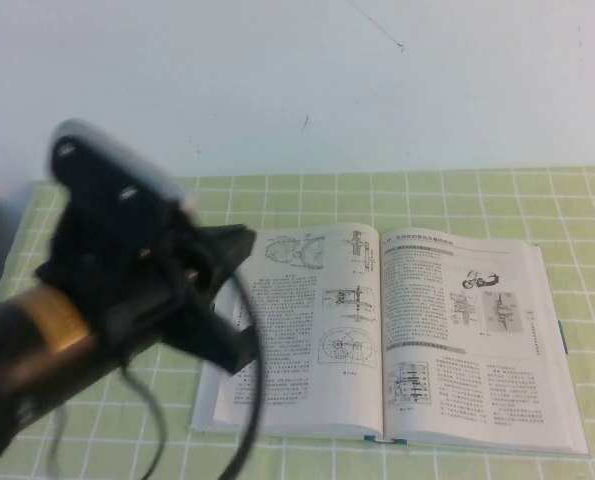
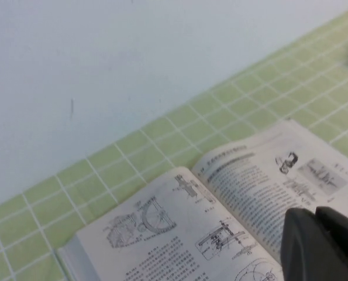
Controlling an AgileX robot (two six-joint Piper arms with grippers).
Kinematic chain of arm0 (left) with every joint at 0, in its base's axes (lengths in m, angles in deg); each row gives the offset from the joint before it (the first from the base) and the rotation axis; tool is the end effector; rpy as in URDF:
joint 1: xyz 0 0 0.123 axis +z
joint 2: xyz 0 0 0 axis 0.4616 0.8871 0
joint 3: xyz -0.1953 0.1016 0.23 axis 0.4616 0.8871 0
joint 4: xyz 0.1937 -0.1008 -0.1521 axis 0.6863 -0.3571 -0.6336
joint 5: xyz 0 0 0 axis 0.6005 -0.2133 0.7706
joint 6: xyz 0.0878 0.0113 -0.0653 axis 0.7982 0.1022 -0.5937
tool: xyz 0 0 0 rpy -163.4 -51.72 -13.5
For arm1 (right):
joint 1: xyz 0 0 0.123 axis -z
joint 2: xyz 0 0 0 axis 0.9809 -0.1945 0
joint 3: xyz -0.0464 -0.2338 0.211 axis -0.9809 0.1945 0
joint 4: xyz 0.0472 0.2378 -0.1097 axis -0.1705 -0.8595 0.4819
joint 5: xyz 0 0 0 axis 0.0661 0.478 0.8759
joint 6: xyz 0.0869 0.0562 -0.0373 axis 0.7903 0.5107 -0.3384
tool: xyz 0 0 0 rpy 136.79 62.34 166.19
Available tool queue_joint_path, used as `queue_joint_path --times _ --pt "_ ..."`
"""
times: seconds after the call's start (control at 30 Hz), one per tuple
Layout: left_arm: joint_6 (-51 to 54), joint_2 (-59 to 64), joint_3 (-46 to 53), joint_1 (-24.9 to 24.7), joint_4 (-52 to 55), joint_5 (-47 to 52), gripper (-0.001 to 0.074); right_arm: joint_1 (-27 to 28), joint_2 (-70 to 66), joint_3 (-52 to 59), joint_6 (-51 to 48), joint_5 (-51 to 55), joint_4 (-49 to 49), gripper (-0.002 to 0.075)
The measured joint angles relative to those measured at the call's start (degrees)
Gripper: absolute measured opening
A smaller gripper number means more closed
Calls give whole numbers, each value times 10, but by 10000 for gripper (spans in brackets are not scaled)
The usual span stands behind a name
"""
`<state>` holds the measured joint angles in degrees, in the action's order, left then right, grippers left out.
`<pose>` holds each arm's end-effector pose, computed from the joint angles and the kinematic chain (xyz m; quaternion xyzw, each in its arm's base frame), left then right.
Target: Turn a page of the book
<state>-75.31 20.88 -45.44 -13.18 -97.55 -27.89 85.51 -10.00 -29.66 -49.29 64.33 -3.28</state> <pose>0.1857 -0.1594 0.3415 0.2614 0.7452 -0.2222 0.5718 0.1717 0.0209 0.3353 -0.1207 0.7443 0.0694 0.6532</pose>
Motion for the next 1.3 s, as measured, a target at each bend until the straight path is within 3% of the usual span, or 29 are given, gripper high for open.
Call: queue_joint_path --times 0.27,0.47,0.63,0.77,1.3 --pt "1 -359 193 7 -28 -27 -3 0 65 56 -52 0 -44 -2" --pt "1 -522 244 107 -52 73 -3 0 69 58 -73 16 -55 -2" --pt "-9 -553 246 205 -59 150 -3 0 69 58 -83 19 -55 -2" --pt "-10 -553 246 248 -62 174 -3 0 69 58 -85 19 -56 -2" --pt "-10 -553 246 259 -62 225 -3 0 69 61 -89 -9 -60 -2"
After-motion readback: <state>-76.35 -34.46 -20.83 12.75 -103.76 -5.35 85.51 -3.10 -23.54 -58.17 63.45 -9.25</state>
